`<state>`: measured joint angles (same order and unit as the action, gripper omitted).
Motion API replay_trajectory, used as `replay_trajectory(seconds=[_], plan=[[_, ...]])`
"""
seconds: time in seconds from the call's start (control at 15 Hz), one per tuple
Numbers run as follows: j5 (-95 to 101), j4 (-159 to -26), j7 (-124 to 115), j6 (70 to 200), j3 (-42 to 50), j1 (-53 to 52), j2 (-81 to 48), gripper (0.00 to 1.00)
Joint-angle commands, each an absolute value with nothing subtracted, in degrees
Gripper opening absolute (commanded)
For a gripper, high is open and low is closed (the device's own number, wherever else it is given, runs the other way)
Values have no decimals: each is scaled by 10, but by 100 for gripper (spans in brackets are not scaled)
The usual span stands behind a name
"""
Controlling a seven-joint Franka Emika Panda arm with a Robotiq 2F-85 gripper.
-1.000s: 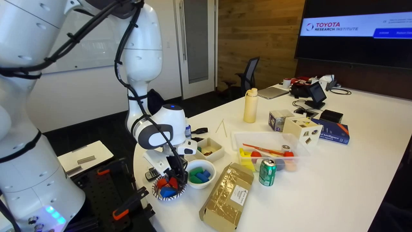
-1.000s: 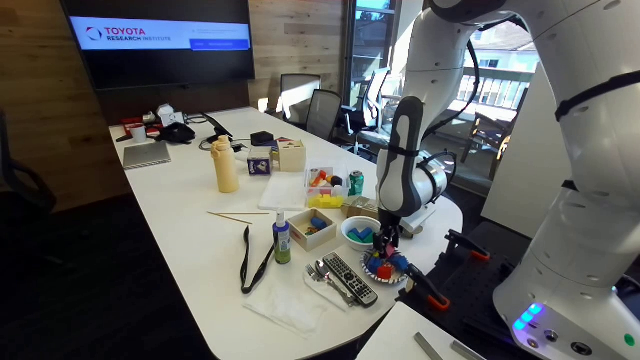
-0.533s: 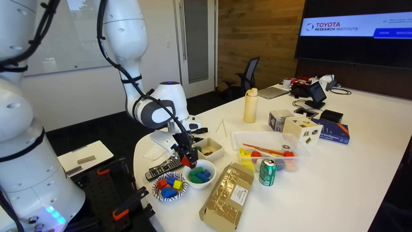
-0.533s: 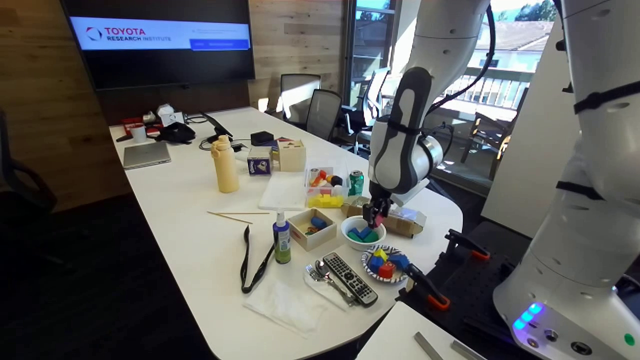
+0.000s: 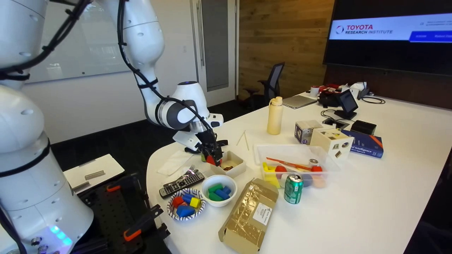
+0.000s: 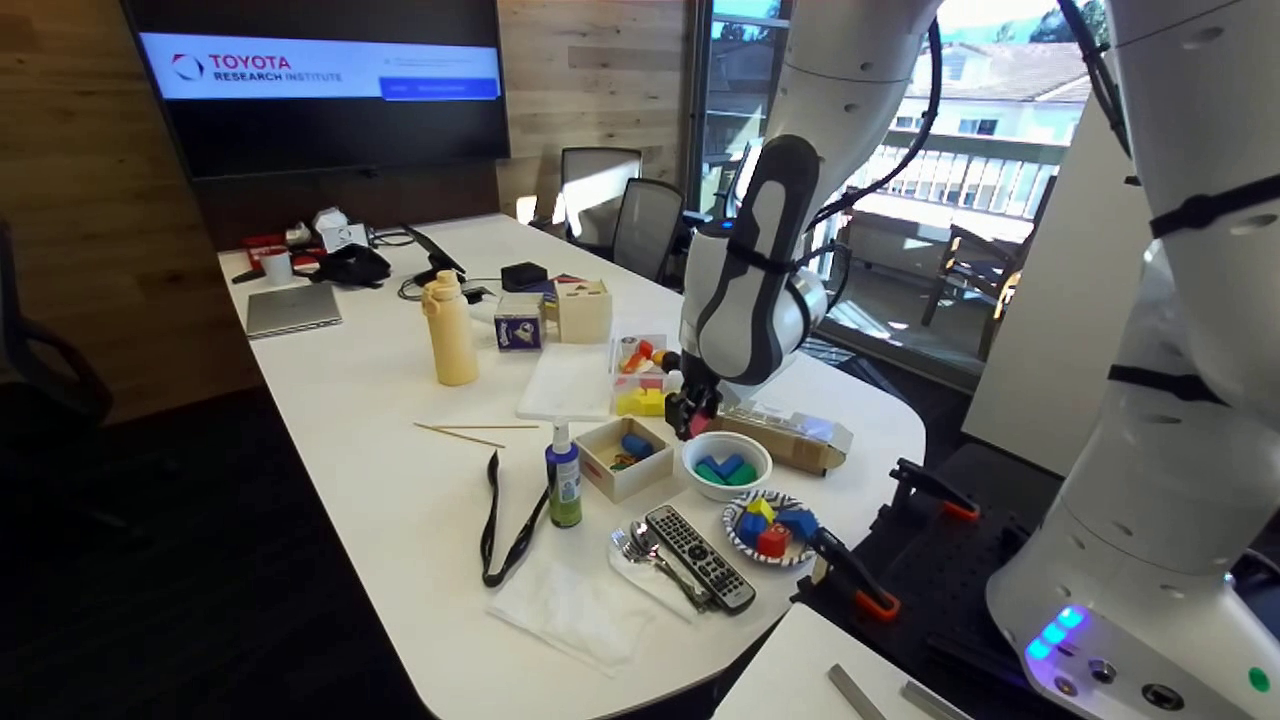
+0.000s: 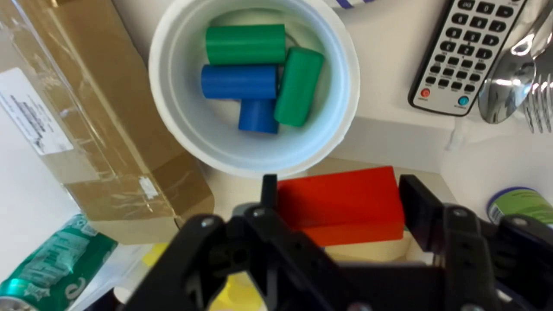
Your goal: Put the orange cylindrical block in the box.
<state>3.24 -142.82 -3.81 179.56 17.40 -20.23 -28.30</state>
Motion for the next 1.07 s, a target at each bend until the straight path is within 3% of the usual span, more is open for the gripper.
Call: replay_trajectory(seconds=[0.0, 1.0], plan=[[25, -1361, -61, 1785, 159, -208, -330, 46], [-6, -1137, -86, 1760, 111, -188, -502, 46]])
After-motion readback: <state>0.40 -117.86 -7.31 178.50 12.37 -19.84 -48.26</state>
